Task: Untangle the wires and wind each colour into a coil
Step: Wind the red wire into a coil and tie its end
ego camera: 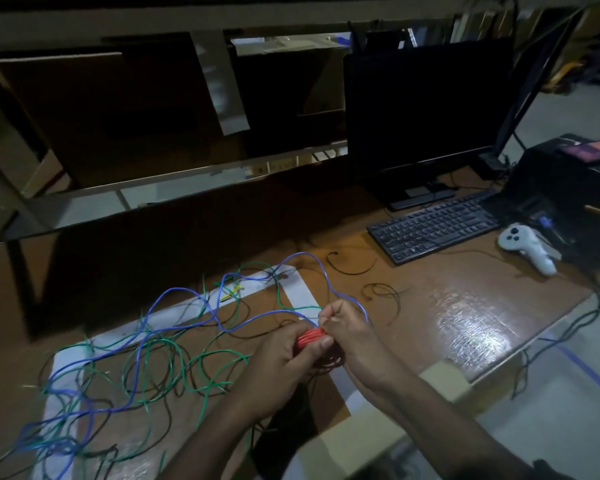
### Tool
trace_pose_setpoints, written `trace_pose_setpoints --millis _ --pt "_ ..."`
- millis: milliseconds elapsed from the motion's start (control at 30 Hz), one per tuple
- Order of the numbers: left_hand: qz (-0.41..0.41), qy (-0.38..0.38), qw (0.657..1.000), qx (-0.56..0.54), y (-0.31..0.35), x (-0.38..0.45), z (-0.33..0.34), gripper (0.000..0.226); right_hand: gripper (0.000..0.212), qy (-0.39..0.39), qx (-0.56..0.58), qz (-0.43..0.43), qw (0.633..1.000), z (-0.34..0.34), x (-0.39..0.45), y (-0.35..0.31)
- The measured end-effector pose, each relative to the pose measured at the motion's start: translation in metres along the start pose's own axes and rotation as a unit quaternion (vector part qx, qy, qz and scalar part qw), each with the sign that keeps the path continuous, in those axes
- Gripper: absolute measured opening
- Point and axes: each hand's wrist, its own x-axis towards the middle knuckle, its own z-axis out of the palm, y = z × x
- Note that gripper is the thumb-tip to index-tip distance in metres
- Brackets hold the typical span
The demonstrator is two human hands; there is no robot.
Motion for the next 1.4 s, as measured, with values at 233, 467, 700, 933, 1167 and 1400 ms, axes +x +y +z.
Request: trace_pose_setpoints --millis 233,467,700,933,1167,1400 --pt "-0.077 0.082 0.977 -0.180 0.013 0.021 0.040 0.033 0.040 -0.014 -0.113 -0.035 0.993 -0.036 0.017 -0.007" --pt "-0.155 0.201 0.940 -0.229 0.020 0.057 0.071 0.030 0.018 0.035 -0.180 -0.001 0.983 -0.112 0.053 -0.003" --pt "-0.213 0.281 0.913 -0.206 0.022 0.082 0.096 0.043 0.005 0.090 -0.452 -0.034 0.887 -0.180 0.092 -0.008" --pt "-0.220 0.356 0.893 -0.163 0.017 0.088 0.109 0.042 0.004 0.014 -0.557 -0.142 0.818 -0.181 0.110 -0.002" --pt "-0.193 0.327 0.912 -0.154 0.024 0.080 0.106 0.041 0.020 0.014 -0.589 -0.220 0.778 -0.171 0.126 0.006" --pt "-0.193 0.332 0.902 -0.196 0.023 0.079 0.095 0.036 0.015 -0.021 -0.631 -0.185 0.753 -0.159 0.132 0.007"
